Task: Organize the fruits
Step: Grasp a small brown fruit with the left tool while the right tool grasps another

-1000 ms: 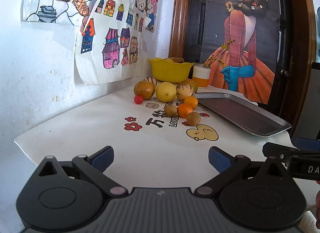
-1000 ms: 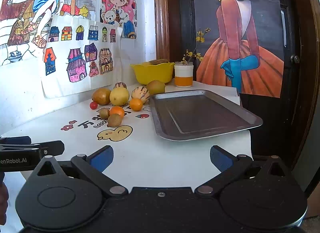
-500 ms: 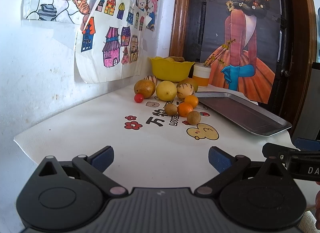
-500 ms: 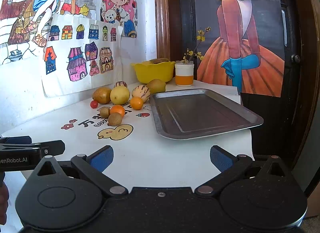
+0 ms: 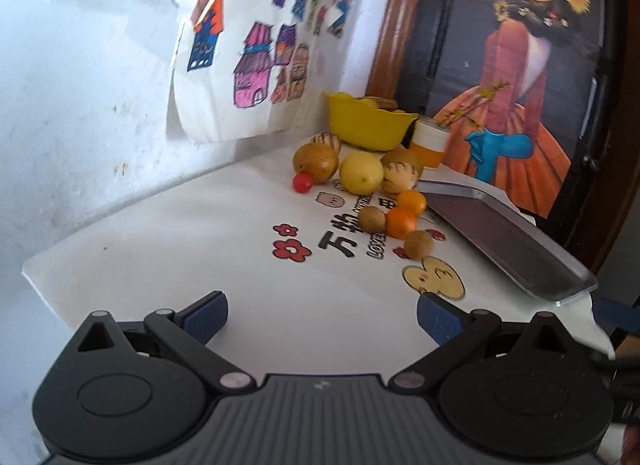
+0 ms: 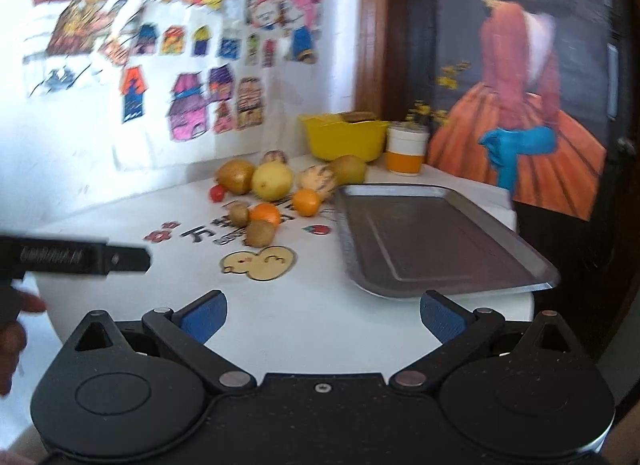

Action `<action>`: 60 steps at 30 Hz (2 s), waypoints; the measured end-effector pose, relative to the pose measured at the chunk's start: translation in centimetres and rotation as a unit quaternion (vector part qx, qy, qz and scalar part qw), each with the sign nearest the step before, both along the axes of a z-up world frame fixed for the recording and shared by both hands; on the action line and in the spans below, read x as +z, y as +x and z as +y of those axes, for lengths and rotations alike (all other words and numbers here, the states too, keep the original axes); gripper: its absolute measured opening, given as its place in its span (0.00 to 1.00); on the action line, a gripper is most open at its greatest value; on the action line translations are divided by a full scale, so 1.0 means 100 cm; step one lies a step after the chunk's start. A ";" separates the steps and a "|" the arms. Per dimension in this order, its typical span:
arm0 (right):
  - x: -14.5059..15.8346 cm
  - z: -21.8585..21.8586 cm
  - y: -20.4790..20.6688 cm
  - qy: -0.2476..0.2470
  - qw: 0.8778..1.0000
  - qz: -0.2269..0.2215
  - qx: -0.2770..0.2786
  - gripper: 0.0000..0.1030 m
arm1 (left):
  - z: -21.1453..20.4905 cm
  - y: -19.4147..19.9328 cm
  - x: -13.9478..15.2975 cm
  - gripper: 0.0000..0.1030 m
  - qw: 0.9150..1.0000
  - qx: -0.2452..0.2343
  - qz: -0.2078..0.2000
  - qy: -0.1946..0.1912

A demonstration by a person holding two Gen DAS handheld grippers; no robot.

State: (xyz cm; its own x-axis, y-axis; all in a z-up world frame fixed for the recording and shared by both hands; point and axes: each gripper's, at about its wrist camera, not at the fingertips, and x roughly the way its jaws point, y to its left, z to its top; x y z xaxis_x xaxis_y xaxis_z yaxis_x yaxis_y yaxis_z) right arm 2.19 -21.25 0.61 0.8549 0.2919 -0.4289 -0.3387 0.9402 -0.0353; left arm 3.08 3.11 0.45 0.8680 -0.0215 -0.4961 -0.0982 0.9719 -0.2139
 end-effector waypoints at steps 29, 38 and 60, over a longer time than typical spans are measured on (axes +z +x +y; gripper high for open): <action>0.006 0.066 0.144 -0.048 0.983 0.104 0.143 0.81 | 0.003 0.153 0.008 0.88 0.988 -0.131 0.071 0.045; 0.000 0.069 0.150 -0.036 0.981 0.116 0.154 0.54 | -0.001 0.158 0.002 0.69 0.985 -0.156 0.068 0.039; 0.013 0.037 0.122 0.005 0.984 0.106 0.143 0.31 | -0.021 0.136 0.013 0.28 0.984 -0.163 0.073 0.020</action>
